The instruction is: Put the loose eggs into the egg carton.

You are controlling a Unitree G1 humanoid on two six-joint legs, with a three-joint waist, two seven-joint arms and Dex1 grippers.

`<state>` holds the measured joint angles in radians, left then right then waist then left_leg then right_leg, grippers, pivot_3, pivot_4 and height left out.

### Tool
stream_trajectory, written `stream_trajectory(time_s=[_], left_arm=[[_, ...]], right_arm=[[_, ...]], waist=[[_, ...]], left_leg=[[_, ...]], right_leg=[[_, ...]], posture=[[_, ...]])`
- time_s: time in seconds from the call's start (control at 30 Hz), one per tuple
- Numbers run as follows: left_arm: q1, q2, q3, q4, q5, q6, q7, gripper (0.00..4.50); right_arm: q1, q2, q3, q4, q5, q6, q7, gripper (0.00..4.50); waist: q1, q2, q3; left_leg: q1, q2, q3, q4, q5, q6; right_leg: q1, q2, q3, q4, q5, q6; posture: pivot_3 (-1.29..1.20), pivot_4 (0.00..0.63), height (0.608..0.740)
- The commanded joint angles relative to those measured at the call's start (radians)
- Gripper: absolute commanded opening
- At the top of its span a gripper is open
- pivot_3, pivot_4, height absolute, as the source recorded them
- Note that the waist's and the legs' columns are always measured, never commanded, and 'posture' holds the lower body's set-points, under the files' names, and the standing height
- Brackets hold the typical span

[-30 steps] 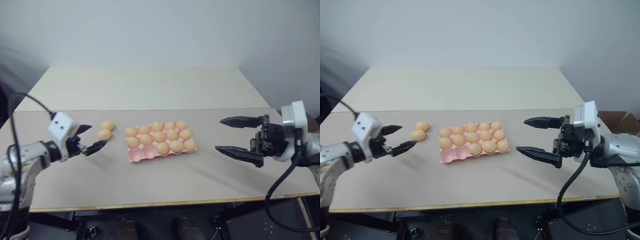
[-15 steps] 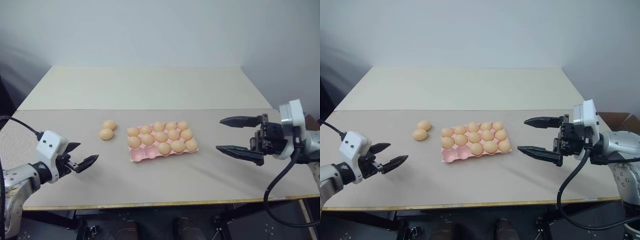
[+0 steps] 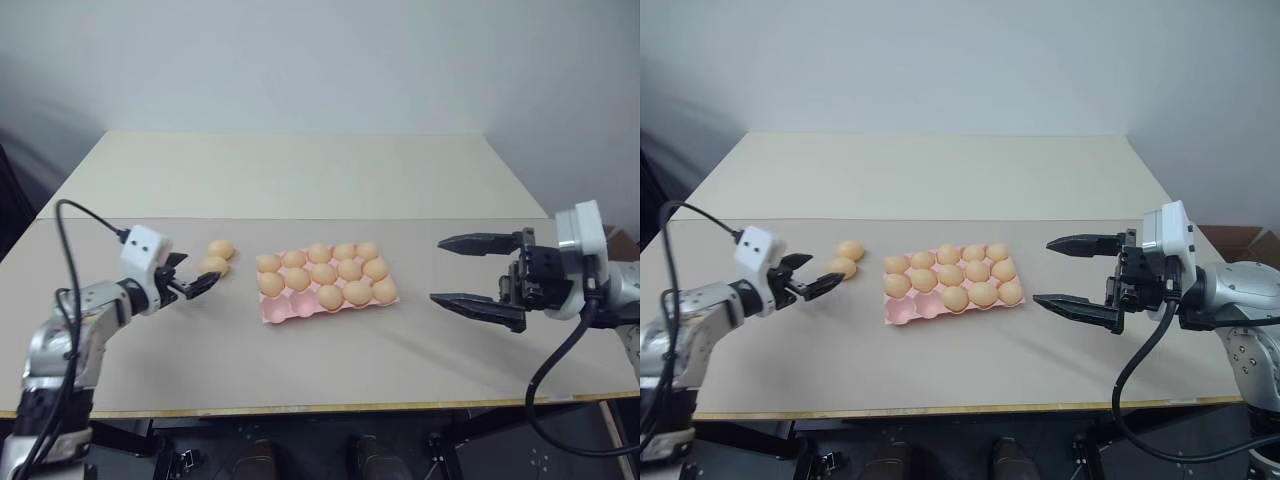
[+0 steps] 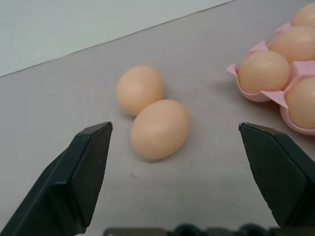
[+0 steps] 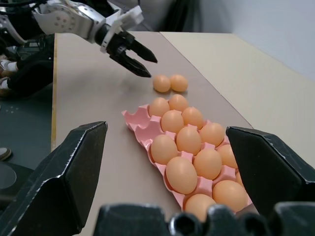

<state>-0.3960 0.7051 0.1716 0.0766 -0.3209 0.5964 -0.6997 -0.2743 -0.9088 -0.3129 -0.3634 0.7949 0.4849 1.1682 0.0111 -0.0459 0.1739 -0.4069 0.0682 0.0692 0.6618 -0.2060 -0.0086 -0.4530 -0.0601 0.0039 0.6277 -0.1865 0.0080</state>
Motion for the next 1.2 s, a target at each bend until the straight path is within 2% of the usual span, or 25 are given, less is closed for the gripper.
stream_trajectory(time_s=[0.03,0.17,0.2,0.4,0.47,0.57,0.73,0.83,1.0,1.2], left_arm=[[-0.087,-0.019,-0.071,0.162,0.079,-0.111,-0.007,4.49],[-0.166,-0.045,-0.126,0.286,0.119,-0.129,-0.020,4.49],[-0.177,-0.050,-0.132,0.304,0.124,-0.134,-0.023,4.07],[-0.192,-0.071,-0.138,0.345,0.138,-0.163,-0.036,2.20],[-0.184,-0.067,-0.129,0.327,0.136,-0.156,-0.034,1.89],[-0.140,-0.036,-0.087,0.238,0.115,-0.122,-0.026,1.80],[0.006,0.081,0.066,-0.104,-0.035,-0.008,-0.118,1.80],[0.034,0.097,0.085,-0.236,-0.131,-0.019,-0.205,1.80],[-0.084,0.014,-0.060,-0.226,-0.155,-0.045,-0.281,1.80],[-0.205,-0.113,-0.274,-0.079,-0.076,-0.103,-0.358,1.80]], right_arm=[[-0.008,-0.017,-0.031,-0.033,0.002,-0.017,-0.004,4.50],[0.005,-0.021,-0.048,-0.054,0.010,-0.007,-0.020,4.50],[0.008,-0.023,-0.053,-0.057,0.011,-0.005,-0.023,4.50],[0.049,-0.026,-0.087,-0.083,0.018,0.000,-0.046,4.50],[0.057,-0.026,-0.094,-0.090,0.022,0.002,-0.051,4.50],[0.071,-0.027,-0.105,-0.100,0.026,0.005,-0.057,4.50],[0.108,-0.028,-0.131,-0.119,0.038,0.008,-0.067,4.50],[0.112,-0.021,-0.120,-0.121,0.033,0.004,-0.074,4.50],[0.094,-0.016,-0.104,-0.123,0.033,0.001,-0.085,4.50],[0.112,-0.012,-0.122,-0.142,0.034,0.000,-0.099,4.50]], waist=[[-0.001,0.000,0.000],[-0.002,0.000,0.000],[-0.003,0.000,0.000],[0.000,0.000,0.000],[0.000,0.000,0.000],[-0.003,0.000,0.000],[-0.020,-0.001,0.000],[-0.013,-0.001,0.000],[0.007,0.001,-0.001],[-0.001,0.000,-0.001]], left_leg=[[0.000,0.000,0.000,0.000,0.000,0.000],[0.000,0.000,0.000,0.000,0.000,0.000],[0.000,0.000,0.000,0.000,0.000,0.000],[0.000,0.000,0.000,0.000,0.000,0.000],[0.000,0.000,0.000,0.000,0.000,0.000],[0.000,0.000,0.000,0.000,0.000,0.000],[-0.003,0.001,-0.001,0.000,0.000,0.000],[-0.001,0.000,-0.001,0.000,0.000,0.000],[0.005,0.000,0.000,0.000,0.000,0.000],[0.002,-0.001,-0.001,0.000,0.000,0.001]], right_leg=[[0.000,0.000,0.000,0.000,0.000,0.000],[0.000,0.000,0.000,0.000,0.000,0.000],[0.000,0.000,0.000,0.000,0.000,0.001],[0.000,0.000,0.000,0.001,0.001,0.001],[0.000,0.000,0.000,0.001,0.001,0.001],[0.000,0.000,0.000,0.001,0.001,0.001],[-0.002,0.000,0.000,0.001,0.000,0.001],[-0.001,-0.001,0.000,0.001,0.000,0.001],[0.006,-0.001,-0.001,0.000,-0.004,-0.005],[0.007,0.000,-0.001,-0.003,0.000,0.001]], posture=[[0.00,0.150,0.740],[0.00,0.150,0.740],[0.00,0.150,0.740],[0.00,0.150,0.740],[0.00,0.150,0.740],[0.00,0.150,0.740],[0.00,0.150,0.740],[0.00,0.150,0.740],[0.00,0.150,0.740],[0.00,0.150,0.740]])
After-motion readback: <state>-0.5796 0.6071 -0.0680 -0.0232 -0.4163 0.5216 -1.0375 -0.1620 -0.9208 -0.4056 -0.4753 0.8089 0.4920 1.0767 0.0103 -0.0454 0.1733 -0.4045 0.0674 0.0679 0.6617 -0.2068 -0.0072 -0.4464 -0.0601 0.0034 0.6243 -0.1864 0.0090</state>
